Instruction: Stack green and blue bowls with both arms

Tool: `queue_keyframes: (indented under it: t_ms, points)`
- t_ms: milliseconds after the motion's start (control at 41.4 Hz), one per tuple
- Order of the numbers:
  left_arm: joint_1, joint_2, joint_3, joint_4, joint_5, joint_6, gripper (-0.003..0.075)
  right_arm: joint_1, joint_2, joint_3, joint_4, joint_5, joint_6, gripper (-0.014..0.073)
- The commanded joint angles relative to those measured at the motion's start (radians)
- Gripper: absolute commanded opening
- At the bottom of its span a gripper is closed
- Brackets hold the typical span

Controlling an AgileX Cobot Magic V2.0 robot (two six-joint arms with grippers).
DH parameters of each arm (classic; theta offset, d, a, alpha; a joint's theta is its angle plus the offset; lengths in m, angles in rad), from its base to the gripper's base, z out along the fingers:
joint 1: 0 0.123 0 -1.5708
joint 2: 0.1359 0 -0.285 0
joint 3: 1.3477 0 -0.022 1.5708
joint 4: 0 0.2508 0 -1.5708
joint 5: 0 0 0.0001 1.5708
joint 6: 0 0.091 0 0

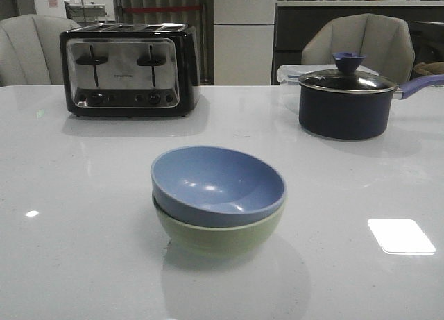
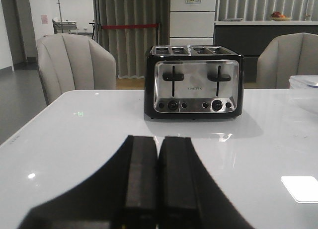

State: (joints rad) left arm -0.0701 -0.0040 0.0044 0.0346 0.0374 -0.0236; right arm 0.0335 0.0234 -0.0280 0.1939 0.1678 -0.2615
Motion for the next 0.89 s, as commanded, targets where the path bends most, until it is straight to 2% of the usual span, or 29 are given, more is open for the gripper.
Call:
queue_keyframes:
  t_ms: [0,387,483,628,870]
  points:
    - [-0.005,-0.020,0.004,0.000,-0.096,-0.008,0.0093,-0.007,-0.028,0.015,-0.001,-0.128,-0.014,0.0027]
    - [-0.005,-0.020,0.004,0.000,-0.094,-0.008,0.0093,-0.007,-0.045,0.053,0.000,-0.158,-0.011,0.0027]
    - [-0.005,-0.020,0.004,0.000,-0.094,-0.008,0.0093,-0.013,-0.054,0.053,-0.034,-0.180,0.047,0.0027]
    - [-0.005,-0.020,0.004,0.000,-0.094,-0.008,0.0093,-0.042,-0.054,0.053,-0.194,-0.219,0.250,0.0027]
    - [-0.005,-0.020,0.004,0.000,-0.094,-0.008,0.0093,-0.036,-0.054,0.053,-0.181,-0.270,0.262,0.0027]
